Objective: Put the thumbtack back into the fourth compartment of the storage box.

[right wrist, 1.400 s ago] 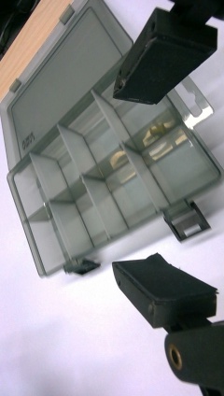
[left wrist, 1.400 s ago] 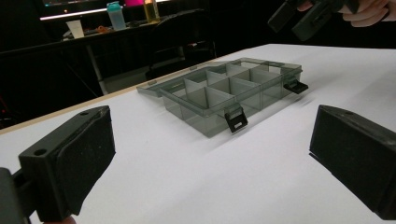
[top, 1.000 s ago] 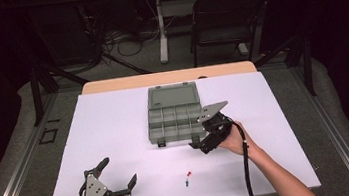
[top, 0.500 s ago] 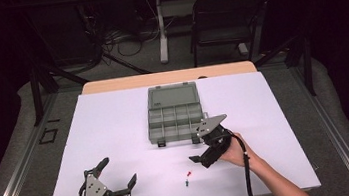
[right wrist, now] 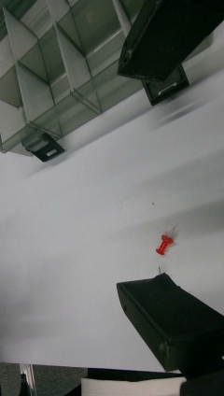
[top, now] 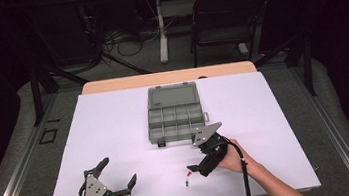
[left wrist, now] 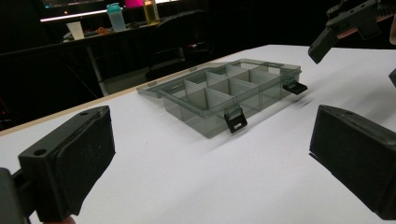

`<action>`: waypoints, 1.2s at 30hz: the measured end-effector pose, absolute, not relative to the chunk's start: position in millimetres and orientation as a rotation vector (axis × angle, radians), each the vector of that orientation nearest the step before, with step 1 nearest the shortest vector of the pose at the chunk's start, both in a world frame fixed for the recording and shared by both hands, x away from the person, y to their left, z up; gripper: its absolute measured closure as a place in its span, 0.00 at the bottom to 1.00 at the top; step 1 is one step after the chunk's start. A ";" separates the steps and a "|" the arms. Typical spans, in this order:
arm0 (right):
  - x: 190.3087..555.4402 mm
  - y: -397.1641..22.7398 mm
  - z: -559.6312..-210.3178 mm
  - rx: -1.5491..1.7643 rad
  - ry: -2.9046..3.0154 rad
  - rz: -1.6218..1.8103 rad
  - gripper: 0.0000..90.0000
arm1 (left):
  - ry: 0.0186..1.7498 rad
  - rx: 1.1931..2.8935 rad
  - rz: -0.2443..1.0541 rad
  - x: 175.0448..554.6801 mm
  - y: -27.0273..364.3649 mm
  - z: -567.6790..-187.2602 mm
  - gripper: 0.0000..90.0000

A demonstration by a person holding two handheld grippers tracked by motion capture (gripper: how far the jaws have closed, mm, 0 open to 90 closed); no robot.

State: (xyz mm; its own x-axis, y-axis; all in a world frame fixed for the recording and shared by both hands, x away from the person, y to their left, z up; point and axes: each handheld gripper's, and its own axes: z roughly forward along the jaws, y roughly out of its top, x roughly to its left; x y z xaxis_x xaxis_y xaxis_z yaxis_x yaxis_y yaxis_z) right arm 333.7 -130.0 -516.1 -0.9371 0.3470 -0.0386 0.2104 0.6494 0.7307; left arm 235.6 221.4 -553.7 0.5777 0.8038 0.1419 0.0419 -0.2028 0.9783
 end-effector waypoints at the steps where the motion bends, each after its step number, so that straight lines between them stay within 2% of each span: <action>1: 332.9 -128.7 -516.8 0.453 2.699 1.156 0.00 | 0.718 1.643 0.814 235.5 221.4 -553.7 0.00; 7: 328.8 -121.1 -524.0 0.413 2.734 1.123 0.03 | 0.718 1.641 0.815 235.3 221.5 -553.6 0.00; 10: 327.4 -119.9 -526.6 0.383 2.747 1.118 0.11 | 0.717 1.641 0.816 235.2 221.6 -553.5 0.00; 11: 326.9 -119.0 -528.2 0.376 2.756 1.107 0.17 | 0.716 1.641 0.816 235.1 221.5 -553.5 0.00; 12: 326.9 -119.0 -528.2 0.376 2.756 1.107 0.17 | 0.717 1.641 0.816 235.1 221.5 -553.5 0.00; 14: 326.2 -117.5 -531.3 0.368 2.776 1.093 0.28 | 0.717 1.642 0.817 235.1 221.7 -553.4 0.00; 16: 326.3 -117.0 -532.3 0.358 2.784 1.083 0.30 | 0.718 1.641 0.817 235.1 221.9 -553.4 0.00; 17: 325.2 -115.4 -534.6 0.345 2.803 1.067 0.38 | 0.718 1.641 0.818 235.2 221.9 -553.4 0.00; 19: 324.7 -114.6 -535.8 0.335 2.810 1.066 0.40 | 0.718 1.642 0.818 235.2 221.8 -553.4 0.00; 20: 324.1 -112.7 -537.7 0.313 2.827 1.056 0.49 | 0.717 1.642 0.818 235.1 221.7 -553.4 0.00; 22: 323.2 -112.1 -538.6 0.308 2.840 1.057 0.51 | 0.717 1.642 0.818 235.1 221.7 -553.3 0.00; 23: 322.2 -110.3 -540.5 0.280 2.858 1.049 0.59 | 0.717 1.642 0.819 235.0 221.8 -553.3 0.00; 26: 321.5 -109.2 -541.3 0.270 2.869 1.036 0.63 | 0.717 1.642 0.819 235.1 221.9 -553.3 0.00; 32: 320.6 -106.8 -545.5 0.245 2.902 1.020 0.80 | 0.718 1.640 0.819 234.8 222.1 -553.2 0.00; 36: 320.7 -106.6 -547.5 0.237 2.912 1.006 0.85 | 0.718 1.640 0.819 234.7 222.0 -553.2 0.00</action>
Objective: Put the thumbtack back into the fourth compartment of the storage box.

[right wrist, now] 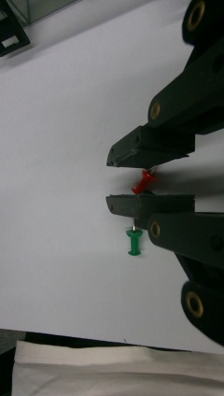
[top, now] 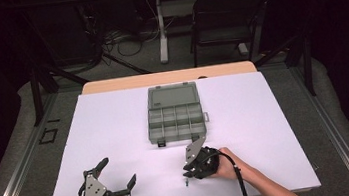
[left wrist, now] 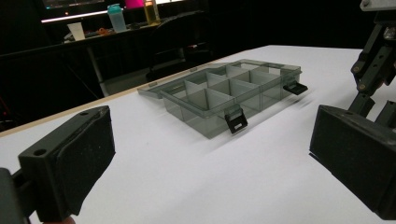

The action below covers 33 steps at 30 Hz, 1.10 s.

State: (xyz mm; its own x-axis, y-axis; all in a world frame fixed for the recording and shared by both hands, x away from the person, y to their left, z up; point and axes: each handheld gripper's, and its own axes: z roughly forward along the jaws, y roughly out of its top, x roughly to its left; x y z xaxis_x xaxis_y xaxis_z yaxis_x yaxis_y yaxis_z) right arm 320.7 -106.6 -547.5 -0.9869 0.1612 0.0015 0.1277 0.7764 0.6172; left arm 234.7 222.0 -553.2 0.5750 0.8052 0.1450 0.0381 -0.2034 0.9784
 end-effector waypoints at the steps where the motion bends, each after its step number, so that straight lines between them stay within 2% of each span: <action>1: 320.9 -106.3 -548.7 0.232 2.917 1.000 0.85 | 0.718 1.640 0.819 234.8 221.9 -553.2 0.00; 2: 321.3 -106.8 -548.8 0.240 2.924 1.007 0.91 | 0.718 1.640 0.819 234.8 222.0 -553.2 0.00; 19: 324.1 -109.1 -547.8 0.279 2.923 1.025 0.93 | 0.717 1.638 0.818 234.7 222.2 -553.1 0.00; 33: 327.0 -120.2 -533.4 0.333 2.852 1.054 0.93 | 0.718 1.637 0.820 234.7 221.9 -553.1 0.00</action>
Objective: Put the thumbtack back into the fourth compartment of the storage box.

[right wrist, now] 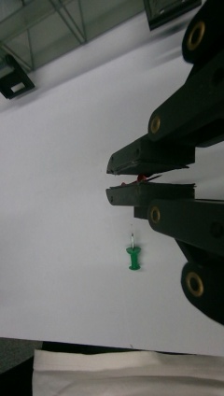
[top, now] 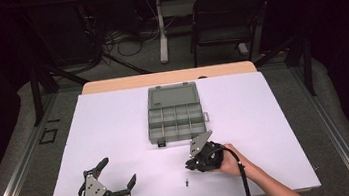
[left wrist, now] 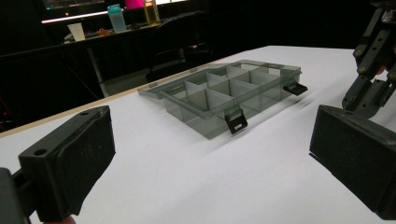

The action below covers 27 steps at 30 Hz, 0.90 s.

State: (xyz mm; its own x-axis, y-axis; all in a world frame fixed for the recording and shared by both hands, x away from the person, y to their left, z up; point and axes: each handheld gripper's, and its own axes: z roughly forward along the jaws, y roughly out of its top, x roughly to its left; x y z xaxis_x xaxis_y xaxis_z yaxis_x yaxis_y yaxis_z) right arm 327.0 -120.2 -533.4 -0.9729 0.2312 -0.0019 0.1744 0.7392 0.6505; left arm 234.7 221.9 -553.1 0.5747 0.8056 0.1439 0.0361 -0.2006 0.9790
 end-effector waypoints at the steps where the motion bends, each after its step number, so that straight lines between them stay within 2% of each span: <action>1: 327.0 -120.2 -533.4 0.333 2.852 1.054 0.93 | 0.717 1.636 0.819 234.7 221.9 -553.1 0.00; 27: 338.0 -147.8 -509.7 0.459 2.692 1.108 0.93 | 0.718 1.640 0.821 234.7 221.3 -553.1 0.00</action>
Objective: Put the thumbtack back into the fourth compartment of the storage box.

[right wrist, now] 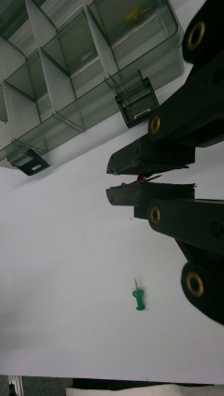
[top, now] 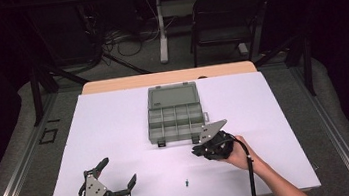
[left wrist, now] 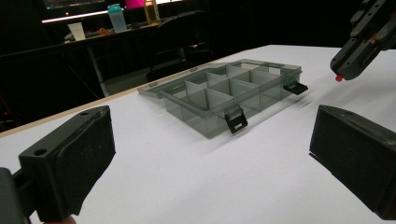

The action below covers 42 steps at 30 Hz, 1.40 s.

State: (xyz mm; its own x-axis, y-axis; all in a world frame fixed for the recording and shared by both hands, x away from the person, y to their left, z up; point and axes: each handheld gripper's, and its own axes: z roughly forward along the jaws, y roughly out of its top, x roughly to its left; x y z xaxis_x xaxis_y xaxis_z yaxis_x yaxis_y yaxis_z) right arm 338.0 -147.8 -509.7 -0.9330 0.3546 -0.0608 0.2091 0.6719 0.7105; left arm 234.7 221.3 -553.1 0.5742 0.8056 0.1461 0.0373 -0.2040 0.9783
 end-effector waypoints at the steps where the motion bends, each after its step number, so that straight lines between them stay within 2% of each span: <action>1: 338.0 -148.4 -508.9 0.465 2.685 1.111 0.93 | 0.718 1.641 0.821 234.8 221.4 -553.1 0.00; 26: 355.7 -159.7 -491.1 0.576 2.572 1.106 0.93 | 0.722 1.636 0.829 234.6 222.1 -552.9 0.00; 42: 382.9 -162.5 -476.3 0.645 2.495 1.064 0.93 | 0.725 1.633 0.833 234.4 222.1 -552.7 0.00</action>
State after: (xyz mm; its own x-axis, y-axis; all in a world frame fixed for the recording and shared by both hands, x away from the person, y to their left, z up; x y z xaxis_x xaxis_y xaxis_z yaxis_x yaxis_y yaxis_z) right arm 382.9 -162.5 -476.3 -0.8344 0.5333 -0.1390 0.2687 0.6139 0.7422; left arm 234.4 222.1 -552.7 0.5637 0.8126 0.1478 0.0345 -0.2019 0.9788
